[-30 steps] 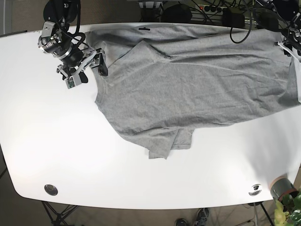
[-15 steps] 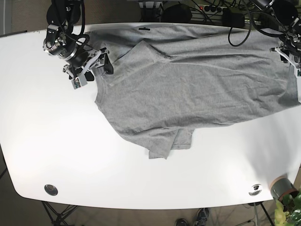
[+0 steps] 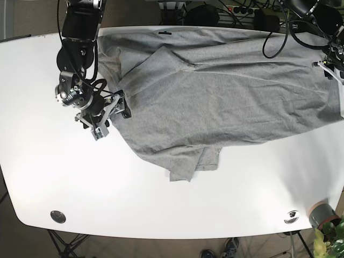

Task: Fold the T-shirt properly
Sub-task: 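Grasp the shirt's side edges with both grippers partway along the body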

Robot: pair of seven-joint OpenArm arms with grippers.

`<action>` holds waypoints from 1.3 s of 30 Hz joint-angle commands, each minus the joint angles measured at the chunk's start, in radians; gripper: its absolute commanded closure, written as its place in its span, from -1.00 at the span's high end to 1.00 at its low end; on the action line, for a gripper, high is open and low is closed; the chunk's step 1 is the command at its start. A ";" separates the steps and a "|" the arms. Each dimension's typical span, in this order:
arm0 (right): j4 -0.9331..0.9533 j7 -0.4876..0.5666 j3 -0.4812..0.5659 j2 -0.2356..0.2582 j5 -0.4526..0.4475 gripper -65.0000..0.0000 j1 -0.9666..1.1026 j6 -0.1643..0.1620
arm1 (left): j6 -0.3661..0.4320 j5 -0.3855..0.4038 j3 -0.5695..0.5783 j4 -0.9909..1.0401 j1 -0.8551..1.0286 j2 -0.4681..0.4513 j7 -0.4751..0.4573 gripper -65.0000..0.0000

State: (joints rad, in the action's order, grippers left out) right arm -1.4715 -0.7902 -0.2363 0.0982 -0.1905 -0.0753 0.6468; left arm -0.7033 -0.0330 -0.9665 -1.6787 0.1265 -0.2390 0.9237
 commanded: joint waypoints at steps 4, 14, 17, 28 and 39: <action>0.153 0.033 0.041 0.013 0.042 0.43 -0.185 0.005 | 0.005 0.014 0.005 -0.018 -0.034 -0.021 -0.024 -0.25; 0.375 0.117 0.093 0.007 0.089 0.43 -0.307 0.005 | 0.005 0.014 0.005 -0.016 -0.035 -0.021 -0.024 -0.25; 0.360 0.114 0.093 -0.005 0.084 0.43 -0.281 0.005 | 0.005 0.014 0.005 -0.016 -0.035 -0.021 -0.025 -0.25; 0.252 0.101 0.133 -0.068 0.092 0.43 -0.159 0.005 | 0.005 0.006 0.005 0.125 -0.095 -0.055 -0.160 -0.25; 0.266 0.140 0.147 -0.071 0.090 -0.53 -0.145 0.005 | 0.058 0.009 0.083 0.383 -0.189 -0.171 -0.300 -0.24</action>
State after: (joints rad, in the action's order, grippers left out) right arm -1.2072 -0.6292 -0.0906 0.0273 -0.1074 -0.2096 0.6476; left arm -0.6849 -0.0490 -0.8928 -1.3205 -0.0296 -0.3614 0.6743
